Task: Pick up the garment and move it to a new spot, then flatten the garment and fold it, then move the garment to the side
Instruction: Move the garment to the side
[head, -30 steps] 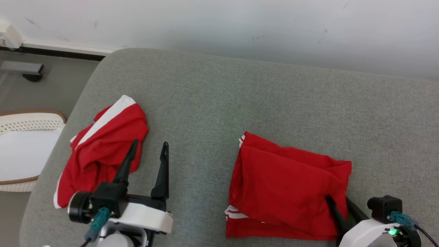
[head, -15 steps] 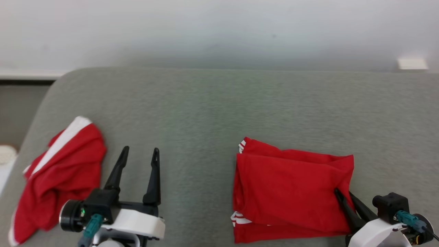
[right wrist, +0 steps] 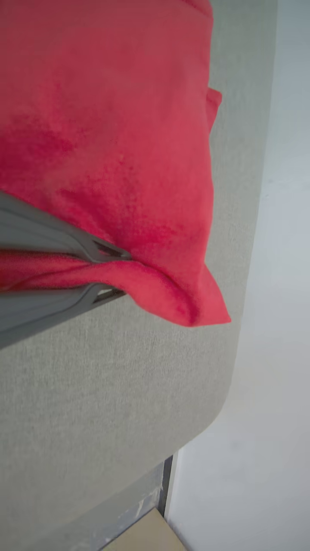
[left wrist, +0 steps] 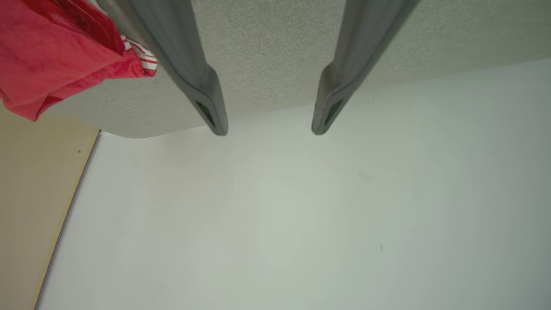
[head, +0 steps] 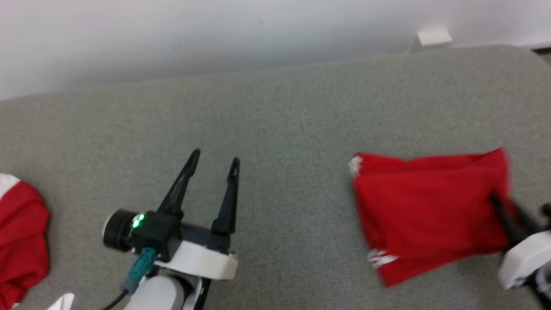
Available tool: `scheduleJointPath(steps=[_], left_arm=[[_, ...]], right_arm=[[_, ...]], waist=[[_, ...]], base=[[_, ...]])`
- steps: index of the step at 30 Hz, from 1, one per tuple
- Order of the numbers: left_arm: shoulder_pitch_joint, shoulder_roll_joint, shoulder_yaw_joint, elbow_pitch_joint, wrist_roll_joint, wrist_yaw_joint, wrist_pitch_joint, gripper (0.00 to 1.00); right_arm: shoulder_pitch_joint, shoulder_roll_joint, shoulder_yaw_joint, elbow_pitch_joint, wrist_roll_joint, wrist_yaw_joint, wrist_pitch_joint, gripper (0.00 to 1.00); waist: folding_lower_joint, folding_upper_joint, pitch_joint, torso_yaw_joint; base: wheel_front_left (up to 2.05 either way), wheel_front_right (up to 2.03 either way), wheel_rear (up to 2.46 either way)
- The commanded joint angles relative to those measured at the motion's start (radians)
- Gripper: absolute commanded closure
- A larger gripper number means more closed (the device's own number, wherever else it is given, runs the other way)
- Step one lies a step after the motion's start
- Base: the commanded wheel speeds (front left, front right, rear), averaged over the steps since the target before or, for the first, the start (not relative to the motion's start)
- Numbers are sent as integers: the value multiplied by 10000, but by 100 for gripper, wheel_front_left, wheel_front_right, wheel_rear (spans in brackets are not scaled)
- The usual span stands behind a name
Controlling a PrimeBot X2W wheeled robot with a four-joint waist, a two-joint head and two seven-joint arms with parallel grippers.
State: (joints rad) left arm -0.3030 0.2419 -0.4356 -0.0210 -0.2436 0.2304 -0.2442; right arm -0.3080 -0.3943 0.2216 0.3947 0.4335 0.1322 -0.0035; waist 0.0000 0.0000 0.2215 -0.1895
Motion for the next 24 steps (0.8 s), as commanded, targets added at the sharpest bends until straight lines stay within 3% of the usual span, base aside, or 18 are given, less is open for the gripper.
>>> scheduleJointPath(steps=[1,9,15,17,18,19,24], left_arm=[[-333,14,-66,-122,230,-71,61,0],[-1660,-194,-631,-473,688,-444,163,0],[-2259,-300,-805,-468,862,-593,112,0],[-2368,-295,-804,-420,881,-628,88,0],[-2405,-283,-797,-394,880,-613,68,0],[-2428,-265,-778,-382,868,-615,49,0],[-2071,-185,-619,-195,648,-473,-17,0]], right_arm=[[-409,-389,-272,245,-12,-31,-150,100],[-1611,-2376,-1929,2324,-475,-32,-602,100],[-2341,-2605,-2786,3579,-676,-31,-1018,100],[-2633,-2550,-3080,3999,-884,-31,-1198,56],[-2714,-2469,-3180,4152,-978,-31,-1326,9],[-2791,-2433,-3270,4293,-1117,-31,-1468,0],[-2610,-1943,-3841,4782,-1462,-31,-2097,0]], waist=[[0,0,841,115],[0,0,2290,687],[0,0,2813,910],[0,0,2887,921],[0,0,2897,924],[0,0,2901,923],[0,0,2548,859]], base=[[0,0,0],[0,0,0],[0,0,0],[0,0,0],[0,0,0],[0,0,0],[0,0,0]])
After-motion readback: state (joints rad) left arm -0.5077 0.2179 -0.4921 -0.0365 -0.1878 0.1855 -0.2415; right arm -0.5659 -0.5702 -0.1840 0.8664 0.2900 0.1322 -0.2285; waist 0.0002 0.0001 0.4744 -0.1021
